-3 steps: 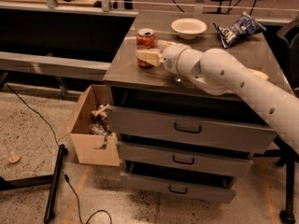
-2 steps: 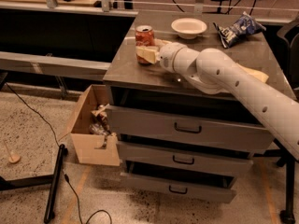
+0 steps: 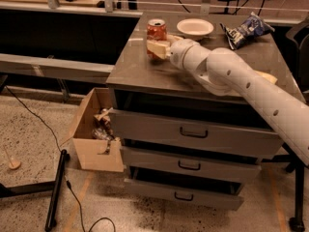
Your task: Place coke can into paper bowl
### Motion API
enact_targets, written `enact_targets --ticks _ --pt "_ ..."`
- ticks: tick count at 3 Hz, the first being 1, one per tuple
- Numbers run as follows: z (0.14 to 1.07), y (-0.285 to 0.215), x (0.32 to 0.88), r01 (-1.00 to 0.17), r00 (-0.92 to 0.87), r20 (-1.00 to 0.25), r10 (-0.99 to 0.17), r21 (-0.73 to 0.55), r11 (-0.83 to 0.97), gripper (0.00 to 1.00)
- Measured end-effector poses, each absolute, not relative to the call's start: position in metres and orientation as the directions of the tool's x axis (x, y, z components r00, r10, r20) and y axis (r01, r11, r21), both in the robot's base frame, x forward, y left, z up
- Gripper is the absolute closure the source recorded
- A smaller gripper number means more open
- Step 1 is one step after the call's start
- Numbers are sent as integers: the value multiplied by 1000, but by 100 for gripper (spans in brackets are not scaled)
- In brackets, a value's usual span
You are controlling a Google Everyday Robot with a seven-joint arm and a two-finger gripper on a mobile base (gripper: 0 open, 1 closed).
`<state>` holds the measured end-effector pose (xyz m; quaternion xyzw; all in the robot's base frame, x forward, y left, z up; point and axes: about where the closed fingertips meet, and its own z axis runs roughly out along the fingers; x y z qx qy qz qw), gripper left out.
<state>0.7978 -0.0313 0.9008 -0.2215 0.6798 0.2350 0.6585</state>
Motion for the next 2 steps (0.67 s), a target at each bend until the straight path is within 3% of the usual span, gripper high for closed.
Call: enact_targets --ticks 2 --pt "932 -131 815 -433 -38 -998 -53 -32 901 100"
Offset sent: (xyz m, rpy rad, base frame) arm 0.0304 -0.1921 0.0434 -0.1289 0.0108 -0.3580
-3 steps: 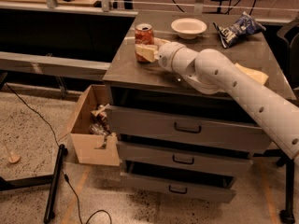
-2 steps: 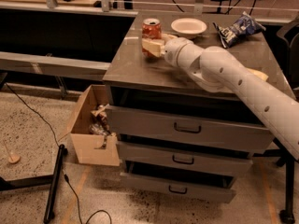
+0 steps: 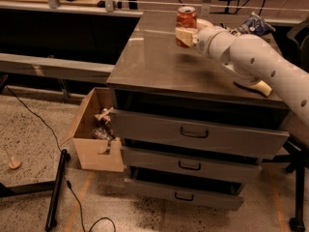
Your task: Place coke can into paper bowl
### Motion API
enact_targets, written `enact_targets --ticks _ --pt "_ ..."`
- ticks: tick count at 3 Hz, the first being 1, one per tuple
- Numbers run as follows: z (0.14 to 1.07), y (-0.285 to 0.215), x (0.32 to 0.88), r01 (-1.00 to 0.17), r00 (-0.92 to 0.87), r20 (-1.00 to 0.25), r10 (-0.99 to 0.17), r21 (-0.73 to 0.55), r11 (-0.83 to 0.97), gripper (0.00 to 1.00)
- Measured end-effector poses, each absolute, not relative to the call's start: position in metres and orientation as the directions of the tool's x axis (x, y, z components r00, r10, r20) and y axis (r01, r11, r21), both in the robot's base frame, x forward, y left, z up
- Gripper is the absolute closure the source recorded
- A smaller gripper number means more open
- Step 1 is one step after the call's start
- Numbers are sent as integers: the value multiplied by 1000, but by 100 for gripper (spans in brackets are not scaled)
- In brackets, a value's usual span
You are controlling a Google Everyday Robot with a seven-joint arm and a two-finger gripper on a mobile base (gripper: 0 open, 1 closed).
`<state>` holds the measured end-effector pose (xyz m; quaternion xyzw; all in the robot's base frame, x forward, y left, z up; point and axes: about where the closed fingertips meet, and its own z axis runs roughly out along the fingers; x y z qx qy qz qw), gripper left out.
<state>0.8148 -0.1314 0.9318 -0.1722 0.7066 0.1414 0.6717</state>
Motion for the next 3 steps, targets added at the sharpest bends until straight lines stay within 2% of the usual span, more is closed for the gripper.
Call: enact_targets --ticks 2,3 --pt "949 -214 852 -297 -14 -997 -72 -65 953 100" --pt "964 -231 875 -276 8 -996 -92 -91 957 100"
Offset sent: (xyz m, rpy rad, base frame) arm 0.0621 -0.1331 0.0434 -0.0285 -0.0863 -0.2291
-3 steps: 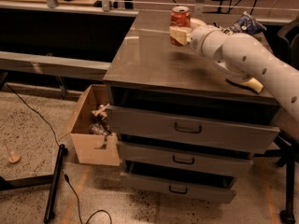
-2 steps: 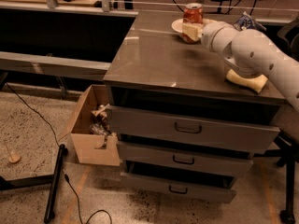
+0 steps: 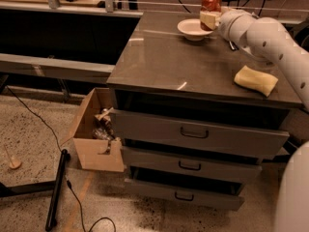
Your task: Place coke can into paper bowl
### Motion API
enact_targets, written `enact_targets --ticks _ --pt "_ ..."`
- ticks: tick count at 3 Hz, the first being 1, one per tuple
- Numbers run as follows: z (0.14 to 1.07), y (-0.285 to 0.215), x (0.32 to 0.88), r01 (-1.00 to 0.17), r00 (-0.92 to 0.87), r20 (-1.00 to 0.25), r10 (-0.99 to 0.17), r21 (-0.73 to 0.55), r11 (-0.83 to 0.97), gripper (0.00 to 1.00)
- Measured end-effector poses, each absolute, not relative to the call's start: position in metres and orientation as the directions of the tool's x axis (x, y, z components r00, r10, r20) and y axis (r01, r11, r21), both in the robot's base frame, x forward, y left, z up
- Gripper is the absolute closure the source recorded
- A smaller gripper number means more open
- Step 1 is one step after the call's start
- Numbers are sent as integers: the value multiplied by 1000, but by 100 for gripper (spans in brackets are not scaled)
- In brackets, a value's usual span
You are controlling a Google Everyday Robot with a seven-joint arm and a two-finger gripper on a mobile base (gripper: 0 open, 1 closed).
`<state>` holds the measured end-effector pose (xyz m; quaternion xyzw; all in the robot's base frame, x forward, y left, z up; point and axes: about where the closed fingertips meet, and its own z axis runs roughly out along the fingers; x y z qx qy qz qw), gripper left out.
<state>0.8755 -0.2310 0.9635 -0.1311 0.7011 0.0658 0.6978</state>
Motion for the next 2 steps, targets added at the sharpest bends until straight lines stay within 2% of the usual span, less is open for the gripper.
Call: enact_targets --ticks 2 --pt "972 -238 925 -295 7 -993 -115 -112 949 100"
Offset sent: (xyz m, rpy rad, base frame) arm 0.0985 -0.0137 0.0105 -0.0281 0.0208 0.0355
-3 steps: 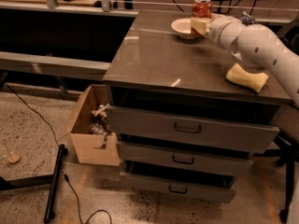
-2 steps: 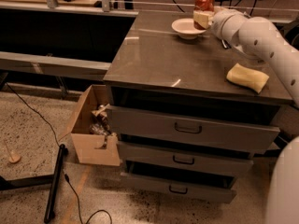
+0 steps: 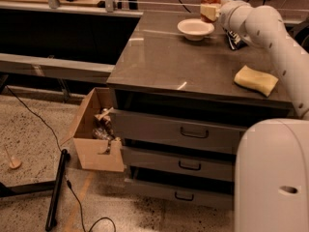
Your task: Place coke can into paper bowl
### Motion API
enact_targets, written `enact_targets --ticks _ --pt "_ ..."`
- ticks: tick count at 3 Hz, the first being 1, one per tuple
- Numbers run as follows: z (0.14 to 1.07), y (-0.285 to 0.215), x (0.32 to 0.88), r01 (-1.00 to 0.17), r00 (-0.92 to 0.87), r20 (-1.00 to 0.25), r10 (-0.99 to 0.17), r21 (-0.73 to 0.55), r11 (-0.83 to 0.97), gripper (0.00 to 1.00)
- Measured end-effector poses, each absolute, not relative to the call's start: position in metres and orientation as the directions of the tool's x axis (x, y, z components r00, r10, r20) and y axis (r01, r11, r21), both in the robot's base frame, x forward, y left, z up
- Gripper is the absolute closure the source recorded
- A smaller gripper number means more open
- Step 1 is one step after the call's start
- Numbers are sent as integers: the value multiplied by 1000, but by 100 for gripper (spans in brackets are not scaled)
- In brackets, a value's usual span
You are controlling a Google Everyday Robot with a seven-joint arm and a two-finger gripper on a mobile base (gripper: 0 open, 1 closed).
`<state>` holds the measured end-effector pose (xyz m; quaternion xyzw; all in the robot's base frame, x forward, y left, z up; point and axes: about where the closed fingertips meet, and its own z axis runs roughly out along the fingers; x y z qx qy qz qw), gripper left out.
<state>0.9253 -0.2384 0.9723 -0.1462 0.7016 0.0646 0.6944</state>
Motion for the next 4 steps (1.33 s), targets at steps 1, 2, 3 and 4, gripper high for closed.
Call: enact_targets --ticks 1,2,3,4 --pt "964 -225 946 -327 5 -994 -111 -106 939 100" --pt "951 -209 962 -355 -4 -994 -113 -104 929 100" --pt "935 -204 970 -372 -22 -992 -123 -106 922 82" --pt "914 -199 974 -391 -61 -991 -116 -83 917 59"
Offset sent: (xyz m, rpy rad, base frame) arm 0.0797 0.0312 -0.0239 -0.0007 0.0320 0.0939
